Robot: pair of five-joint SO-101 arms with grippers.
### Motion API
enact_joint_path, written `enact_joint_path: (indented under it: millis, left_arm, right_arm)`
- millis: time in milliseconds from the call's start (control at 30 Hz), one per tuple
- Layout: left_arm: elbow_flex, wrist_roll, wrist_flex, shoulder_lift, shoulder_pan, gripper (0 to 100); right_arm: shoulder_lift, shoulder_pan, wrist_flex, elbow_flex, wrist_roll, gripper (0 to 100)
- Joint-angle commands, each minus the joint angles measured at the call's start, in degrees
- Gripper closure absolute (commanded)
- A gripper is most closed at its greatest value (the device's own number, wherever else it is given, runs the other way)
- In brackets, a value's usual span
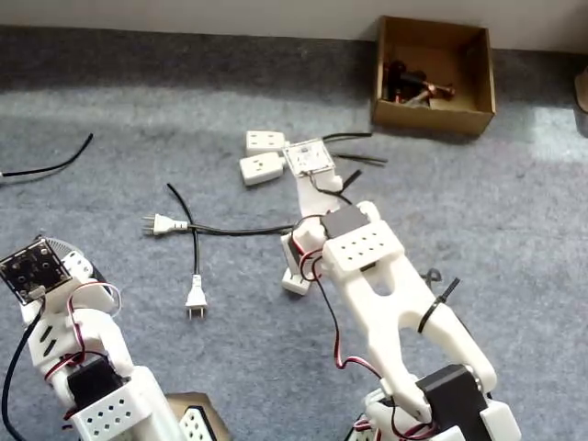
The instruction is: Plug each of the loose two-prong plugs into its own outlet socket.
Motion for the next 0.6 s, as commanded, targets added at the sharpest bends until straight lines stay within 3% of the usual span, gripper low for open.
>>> enact_joint_path:
  millis: [0,567]
  left_arm:
    - [-0.6,0.6,-0.3,-0.8,0.7,99]
    - [-0.6,0.6,-0.2,-0.8,0.7,99]
  right_arm:
    - [1.0,-1.4,-2.6,2.2,1.1,99.3]
    - [7.1,-1.6,-4.9,2.7,3.5,99.2]
